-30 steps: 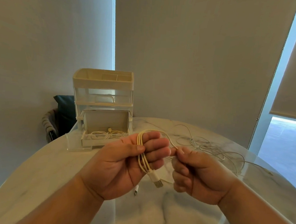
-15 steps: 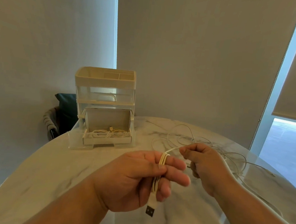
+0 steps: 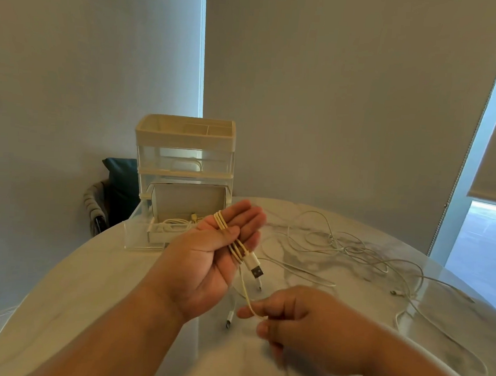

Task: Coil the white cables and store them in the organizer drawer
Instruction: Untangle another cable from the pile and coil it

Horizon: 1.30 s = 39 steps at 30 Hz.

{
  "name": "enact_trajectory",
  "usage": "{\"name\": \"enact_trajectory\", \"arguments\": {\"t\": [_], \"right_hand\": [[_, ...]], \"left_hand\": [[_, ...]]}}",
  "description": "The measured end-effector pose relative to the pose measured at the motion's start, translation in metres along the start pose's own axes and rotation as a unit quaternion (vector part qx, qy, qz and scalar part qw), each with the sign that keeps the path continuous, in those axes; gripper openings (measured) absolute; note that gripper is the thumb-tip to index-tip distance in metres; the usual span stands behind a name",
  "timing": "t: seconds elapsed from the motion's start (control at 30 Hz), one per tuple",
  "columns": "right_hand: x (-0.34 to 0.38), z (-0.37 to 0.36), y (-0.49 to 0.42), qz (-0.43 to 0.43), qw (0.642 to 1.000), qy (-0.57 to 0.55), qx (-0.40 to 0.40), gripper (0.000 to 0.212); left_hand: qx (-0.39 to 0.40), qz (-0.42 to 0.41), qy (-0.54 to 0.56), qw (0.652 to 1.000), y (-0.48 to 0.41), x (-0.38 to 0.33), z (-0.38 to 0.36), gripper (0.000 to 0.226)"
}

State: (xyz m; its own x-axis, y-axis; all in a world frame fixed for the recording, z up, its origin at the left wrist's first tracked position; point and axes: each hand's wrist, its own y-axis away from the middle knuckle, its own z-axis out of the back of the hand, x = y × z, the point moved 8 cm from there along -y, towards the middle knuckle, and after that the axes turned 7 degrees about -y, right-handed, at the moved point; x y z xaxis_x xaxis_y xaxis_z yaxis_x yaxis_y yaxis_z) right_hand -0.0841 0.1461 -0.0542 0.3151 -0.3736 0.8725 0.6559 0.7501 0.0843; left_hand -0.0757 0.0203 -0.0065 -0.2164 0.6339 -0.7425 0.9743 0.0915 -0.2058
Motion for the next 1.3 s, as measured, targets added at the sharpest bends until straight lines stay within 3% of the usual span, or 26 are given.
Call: {"name": "enact_trajectory", "arguments": {"t": [0.13, 0.23, 0.33, 0.47, 0.63, 0.77, 0.83, 0.97, 1.07, 1.17, 1.23, 1.3], "right_hand": [[0.011, 0.003, 0.005, 0.030, 1.000, 0.003, 0.000, 0.010], [0.013, 0.020, 0.005, 0.049, 0.996, -0.036, -0.068, 0.011], [0.016, 0.031, 0.010, 0.051, 0.991, -0.015, -0.119, 0.014], [0.027, 0.038, 0.017, 0.067, 0.980, 0.063, -0.174, 0.012], [0.037, 0.046, 0.028, 0.101, 0.959, 0.077, -0.255, 0.015], [0.046, 0.046, 0.030, 0.141, 0.943, 0.115, -0.279, 0.017], [0.052, 0.048, 0.034, 0.167, 0.935, 0.121, -0.287, 0.019], [0.055, 0.057, 0.036, 0.202, 0.921, 0.133, -0.306, 0.019], [0.055, 0.059, 0.036, 0.216, 0.903, 0.190, -0.318, 0.016], [0.057, 0.058, 0.036, 0.231, 0.894, 0.220, -0.314, 0.012], [0.056, 0.061, 0.037, 0.238, 0.892, 0.221, -0.315, 0.010], [0.052, 0.068, 0.034, 0.232, 0.897, 0.205, -0.316, 0.008]], "left_hand": [[-0.069, -0.013, -0.042, 0.997, -0.009, -0.002, 0.023, 0.037], [-0.092, -0.025, -0.069, 0.993, -0.011, -0.010, 0.031, 0.036], [-0.087, -0.039, -0.175, 0.980, -0.011, -0.010, 0.031, 0.033], [-0.035, -0.070, -0.399, 0.914, -0.006, -0.005, 0.019, 0.034], [-0.004, -0.081, -0.498, 0.863, -0.001, 0.000, 0.010, 0.037], [0.048, -0.067, -0.579, 0.811, 0.001, 0.020, 0.002, 0.026], [0.065, -0.050, -0.600, 0.796, 0.004, 0.027, -0.004, 0.024], [0.099, 0.009, -0.605, 0.790, 0.014, 0.033, -0.013, 0.049], [0.136, 0.036, -0.626, 0.767, 0.019, 0.039, -0.021, 0.025], [0.142, 0.034, -0.665, 0.732, 0.018, 0.042, -0.022, 0.024], [0.151, 0.057, -0.655, 0.738, 0.019, 0.046, -0.019, 0.025], [0.166, 0.091, -0.613, 0.767, 0.022, 0.050, -0.019, 0.026]]}}
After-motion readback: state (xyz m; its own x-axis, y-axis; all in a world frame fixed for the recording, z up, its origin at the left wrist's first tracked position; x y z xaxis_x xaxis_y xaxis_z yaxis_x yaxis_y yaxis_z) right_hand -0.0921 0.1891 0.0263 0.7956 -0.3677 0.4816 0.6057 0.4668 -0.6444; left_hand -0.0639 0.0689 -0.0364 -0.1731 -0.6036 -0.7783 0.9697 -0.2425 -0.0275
